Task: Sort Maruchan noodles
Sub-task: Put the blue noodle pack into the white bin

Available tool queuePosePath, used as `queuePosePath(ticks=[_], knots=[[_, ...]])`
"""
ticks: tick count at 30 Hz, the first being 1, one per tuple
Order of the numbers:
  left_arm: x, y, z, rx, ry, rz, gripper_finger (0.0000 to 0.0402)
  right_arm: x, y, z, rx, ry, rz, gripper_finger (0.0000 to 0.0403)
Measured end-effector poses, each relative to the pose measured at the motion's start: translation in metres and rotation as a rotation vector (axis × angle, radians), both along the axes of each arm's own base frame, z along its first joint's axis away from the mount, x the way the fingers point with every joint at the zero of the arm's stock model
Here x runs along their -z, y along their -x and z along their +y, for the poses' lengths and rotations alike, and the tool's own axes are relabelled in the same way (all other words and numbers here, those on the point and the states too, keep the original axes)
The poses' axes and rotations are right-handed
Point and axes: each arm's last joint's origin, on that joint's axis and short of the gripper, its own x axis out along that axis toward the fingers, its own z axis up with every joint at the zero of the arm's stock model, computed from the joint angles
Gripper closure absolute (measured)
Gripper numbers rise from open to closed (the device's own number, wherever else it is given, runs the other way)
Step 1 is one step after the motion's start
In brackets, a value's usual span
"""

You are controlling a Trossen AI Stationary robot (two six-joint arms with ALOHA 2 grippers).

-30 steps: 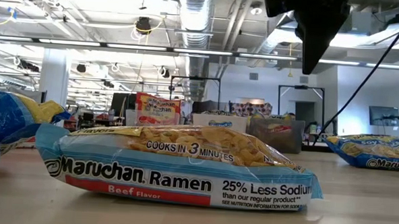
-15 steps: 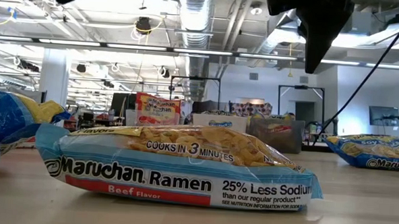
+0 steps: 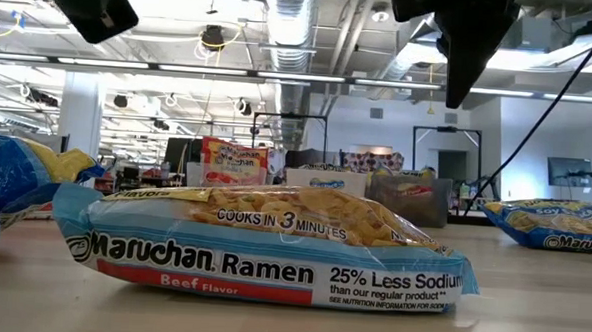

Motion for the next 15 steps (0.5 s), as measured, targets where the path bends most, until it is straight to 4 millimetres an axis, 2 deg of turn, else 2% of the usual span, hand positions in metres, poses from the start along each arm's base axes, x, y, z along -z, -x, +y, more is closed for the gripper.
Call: queuePosePath(ticks=[7,15], knots=[[0.025,-0.005,-0.006,-0.02,0.034,0.026,0.0191,0.0,0.0,0.0,-0.002,0.0,-0.001,0.0269],[0.05,-0.019,-0.016,-0.012,0.004,0.101,0.0191,0.0,-0.001,0.0,-0.003,-0.003,-0.01,0.0269]])
